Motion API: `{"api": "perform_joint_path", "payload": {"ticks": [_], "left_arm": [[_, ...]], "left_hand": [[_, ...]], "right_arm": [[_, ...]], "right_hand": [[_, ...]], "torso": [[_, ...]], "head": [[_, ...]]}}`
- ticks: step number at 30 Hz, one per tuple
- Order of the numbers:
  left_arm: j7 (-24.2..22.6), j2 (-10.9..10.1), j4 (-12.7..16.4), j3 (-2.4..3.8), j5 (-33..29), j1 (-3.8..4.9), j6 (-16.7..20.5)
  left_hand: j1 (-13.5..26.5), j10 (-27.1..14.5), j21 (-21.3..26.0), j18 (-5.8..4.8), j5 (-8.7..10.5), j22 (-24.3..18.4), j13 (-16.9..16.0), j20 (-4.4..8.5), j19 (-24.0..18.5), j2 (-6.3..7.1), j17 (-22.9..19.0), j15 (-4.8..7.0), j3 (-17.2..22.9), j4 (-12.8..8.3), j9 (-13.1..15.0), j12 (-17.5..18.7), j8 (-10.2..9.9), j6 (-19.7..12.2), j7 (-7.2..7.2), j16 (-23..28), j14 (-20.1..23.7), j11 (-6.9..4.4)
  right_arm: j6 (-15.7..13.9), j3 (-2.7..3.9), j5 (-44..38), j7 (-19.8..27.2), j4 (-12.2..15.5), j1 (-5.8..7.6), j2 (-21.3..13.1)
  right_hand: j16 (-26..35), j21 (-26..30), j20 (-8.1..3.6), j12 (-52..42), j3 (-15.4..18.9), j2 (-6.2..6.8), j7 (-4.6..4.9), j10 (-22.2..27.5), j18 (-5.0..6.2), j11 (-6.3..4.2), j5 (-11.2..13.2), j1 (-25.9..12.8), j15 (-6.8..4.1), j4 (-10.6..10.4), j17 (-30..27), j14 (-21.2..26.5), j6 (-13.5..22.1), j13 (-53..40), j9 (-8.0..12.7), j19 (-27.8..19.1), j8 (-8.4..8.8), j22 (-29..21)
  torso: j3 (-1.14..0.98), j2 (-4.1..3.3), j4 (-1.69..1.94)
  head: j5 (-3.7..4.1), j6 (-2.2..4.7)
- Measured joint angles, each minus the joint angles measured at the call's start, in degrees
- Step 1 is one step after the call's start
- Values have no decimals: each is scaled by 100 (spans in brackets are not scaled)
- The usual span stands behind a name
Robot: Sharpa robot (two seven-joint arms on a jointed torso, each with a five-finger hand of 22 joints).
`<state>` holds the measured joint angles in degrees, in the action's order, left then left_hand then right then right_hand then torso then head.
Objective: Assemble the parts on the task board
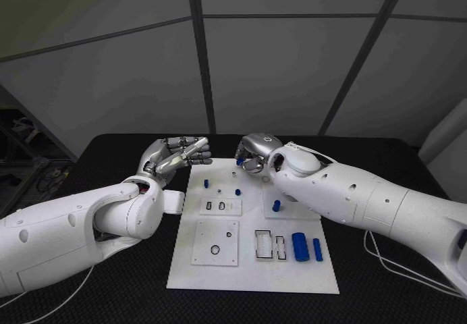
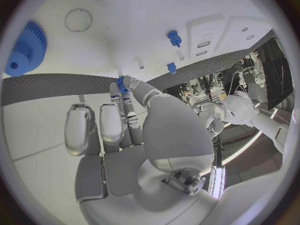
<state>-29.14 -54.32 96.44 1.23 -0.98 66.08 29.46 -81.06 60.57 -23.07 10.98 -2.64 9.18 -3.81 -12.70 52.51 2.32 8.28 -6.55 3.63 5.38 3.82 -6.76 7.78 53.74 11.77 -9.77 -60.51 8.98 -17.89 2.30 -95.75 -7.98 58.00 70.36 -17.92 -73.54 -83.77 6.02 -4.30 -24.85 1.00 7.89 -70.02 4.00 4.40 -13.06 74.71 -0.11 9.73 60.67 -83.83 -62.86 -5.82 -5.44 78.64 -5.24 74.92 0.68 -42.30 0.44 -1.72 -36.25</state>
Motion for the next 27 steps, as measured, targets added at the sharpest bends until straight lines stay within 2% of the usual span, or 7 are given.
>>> {"api": "perform_joint_path", "payload": {"ticks": [21, 24, 25, 27], "left_arm": [[11, 34, 5, 4, 0, 11, -20], [13, 46, 5, 5, 1, 13, -25], [14, 50, 5, 5, 1, 13, -27], [16, 65, 4, 5, 1, 14, -31]], "left_hand": [[24, 0, 0, 0, 0, -7, 0, 0, 0, -24, 5, 0, 0, 0, 0, 0, -27, 0, 0, 24, 0, 0], [24, 0, 0, 0, 0, -7, 0, 0, 0, -24, 5, 0, 0, 0, 0, 0, -27, 0, 0, 24, 0, 0], [24, 0, 0, 0, 0, -7, 0, 0, 0, -24, 4, 0, 0, 0, 0, 0, -27, 0, 0, 24, 0, 0], [24, 0, 0, 0, 0, -7, 0, 0, 0, -24, 4, 0, 0, 0, 0, 0, -27, 0, 0, 24, 0, 0]], "right_arm": [[151, 0, 23, 28, -443, -2, 295], [167, 4, 30, 42, -496, -1, 332], [171, 4, 32, 47, -510, -1, 343], [181, 4, 38, 59, -538, 0, 365]], "right_hand": [[0, 0, 0, 41, -19, 46, 13, 6, 0, 6, -1, 14, 0, -19, -33, 0, 45, 2, -33, 0, 38, -19], [0, 0, 23, 43, -35, 46, 42, 55, 0, 52, -1, 14, 0, -36, -36, 0, 77, 2, -27, -23, 50, -30], [0, 0, 22, 43, -43, 62, 42, 77, 0, 30, -1, -2, 0, -44, -35, 0, 78, 2, -26, -22, 67, -37], [0, 0, 22, 43, -51, 68, 63, 95, 0, 52, -1, -8, 0, -51, -35, 0, 99, 3, -25, -22, 82, -41]], "torso": [[-1, -2, -1], [-1, -3, -1], [-2, -3, -1], [-2, -3, -1]], "head": [[-9, -39], [-30, -45], [-34, -46], [-42, -46]]}}
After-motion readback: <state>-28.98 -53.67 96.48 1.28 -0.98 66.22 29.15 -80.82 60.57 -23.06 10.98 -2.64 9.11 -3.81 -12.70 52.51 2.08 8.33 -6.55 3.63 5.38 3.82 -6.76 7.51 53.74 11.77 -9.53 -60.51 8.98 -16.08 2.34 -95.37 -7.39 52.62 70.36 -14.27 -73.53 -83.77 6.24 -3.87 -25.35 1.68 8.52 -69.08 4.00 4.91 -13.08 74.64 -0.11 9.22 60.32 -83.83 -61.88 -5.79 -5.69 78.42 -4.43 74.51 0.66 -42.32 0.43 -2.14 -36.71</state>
